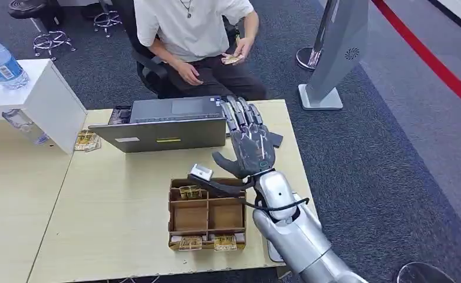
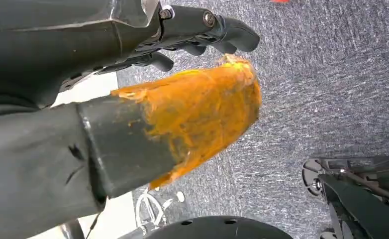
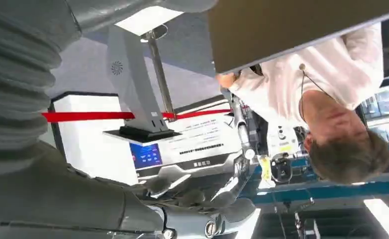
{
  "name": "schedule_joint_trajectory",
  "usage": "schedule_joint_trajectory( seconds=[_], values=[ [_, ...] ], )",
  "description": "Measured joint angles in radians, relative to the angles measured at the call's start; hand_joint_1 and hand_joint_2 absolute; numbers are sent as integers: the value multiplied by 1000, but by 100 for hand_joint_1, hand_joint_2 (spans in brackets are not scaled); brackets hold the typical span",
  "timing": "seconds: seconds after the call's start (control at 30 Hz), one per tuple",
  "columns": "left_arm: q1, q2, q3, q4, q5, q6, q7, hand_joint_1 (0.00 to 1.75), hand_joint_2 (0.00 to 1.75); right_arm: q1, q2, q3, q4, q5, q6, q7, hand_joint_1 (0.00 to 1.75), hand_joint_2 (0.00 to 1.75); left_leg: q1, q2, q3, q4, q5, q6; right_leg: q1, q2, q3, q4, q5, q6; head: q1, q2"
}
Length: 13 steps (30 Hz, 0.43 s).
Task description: Pass the card to the sensor for recognition and then transmit it.
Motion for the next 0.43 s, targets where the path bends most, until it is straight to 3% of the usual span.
schedule_joint_trajectory(
  seconds=[0.2, 0.43],
  values=[
    [1, 0, 0, 0, 12, 2, 0, 0, 0, 80, -6, -16, -96, -91, -15, -57, 0, 0, 0, 0, 0, 0, 0, 0, 0, 0, 0, 0, 0, 0, 0, 0],
    [2, 0, 0, 0, 31, 8, -2, 0, 0, 199, -22, -31, -240, -331, -1, -192, 0, 0, 0, 0, 0, 0, 0, 0, 0, 0, 0, 0, 0, 0, 0, 0]
  ],
)
